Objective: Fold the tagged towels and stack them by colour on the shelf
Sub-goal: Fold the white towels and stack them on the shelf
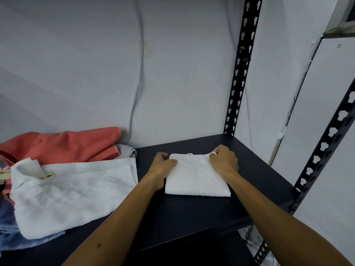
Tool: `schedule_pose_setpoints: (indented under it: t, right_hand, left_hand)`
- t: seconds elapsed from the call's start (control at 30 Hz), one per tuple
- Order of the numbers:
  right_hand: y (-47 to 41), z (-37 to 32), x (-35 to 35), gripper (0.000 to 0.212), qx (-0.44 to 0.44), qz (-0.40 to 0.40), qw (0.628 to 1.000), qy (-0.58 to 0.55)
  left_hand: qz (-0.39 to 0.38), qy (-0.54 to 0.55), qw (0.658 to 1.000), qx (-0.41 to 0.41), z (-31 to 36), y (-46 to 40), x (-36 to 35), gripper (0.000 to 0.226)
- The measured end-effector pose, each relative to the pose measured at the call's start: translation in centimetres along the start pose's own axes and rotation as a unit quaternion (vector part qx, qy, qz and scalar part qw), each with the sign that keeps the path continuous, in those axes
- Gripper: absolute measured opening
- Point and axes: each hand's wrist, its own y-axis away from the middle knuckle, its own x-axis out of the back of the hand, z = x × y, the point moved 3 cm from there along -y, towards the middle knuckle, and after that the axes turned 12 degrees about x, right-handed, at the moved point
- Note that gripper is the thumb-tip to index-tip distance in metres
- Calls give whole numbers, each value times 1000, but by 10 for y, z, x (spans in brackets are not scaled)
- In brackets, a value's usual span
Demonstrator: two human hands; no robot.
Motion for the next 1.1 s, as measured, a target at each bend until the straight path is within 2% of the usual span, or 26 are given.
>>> schedule_pose_setpoints:
  t: [0.1, 0.17, 0.23, 0.3, 0.37, 0.4, 0.63, 0.73, 0.77, 0.83, 0.9, 0.97, 1.03, 1.1]
  right_hand:
    - [2, -6, 3, 22, 48, -40, 990, 124]
    - [5, -15, 6, 34, 118, -19, 973, 196]
    - [14, -26, 3, 41, 237, -7, 961, 141]
    - [25, -31, -7, 40, 309, -72, 946, 58]
    - [33, -26, -19, 43, 298, -160, 936, 98]
    - [34, -21, -23, 46, 287, -178, 932, 132]
    - [35, -15, -31, 45, 298, -158, 923, 185]
    - [37, -14, -27, 44, 303, -150, 932, 129]
    - [38, -14, -23, 42, 304, -121, 941, 81]
    - [45, -13, -11, 37, 339, -27, 940, 13]
    - [58, -10, 1, 41, 386, 4, 923, 4]
    - [75, -2, 7, 53, 414, -57, 907, 48]
    - [91, 13, 11, 74, 420, -139, 891, 98]
    - [103, 27, 16, 84, 420, -187, 880, 120]
  left_hand:
    - [-9, 6, 1000, 4, 0, 1, 2, 53]
    - [-20, 22, 1000, 0, -1, 4, 5, 56]
    - [-21, 24, 999, -13, -2, 7, 8, 59]
    - [-15, 21, 999, -24, -3, 11, 12, 60]
    - [-13, 11, 1000, -25, -5, 18, 15, 61]
    - [-13, 0, 1000, -25, -6, 22, 17, 62]
    - [6, -92, 994, -55, -29, 46, 32, 67]
    - [45, -139, 984, -101, -30, 53, 37, 61]
    - [87, -191, 967, -143, -27, 57, 37, 57]
    - [169, -298, 901, -266, -21, 66, 34, 46]
    - [148, -358, 840, -380, -20, 73, 26, 40]
    - [63, -441, 796, -410, -28, 70, 18, 52]
    - [-9, -523, 766, -373, -39, 66, 14, 69]
    - [-39, -560, 748, -353, -48, 67, 17, 83]
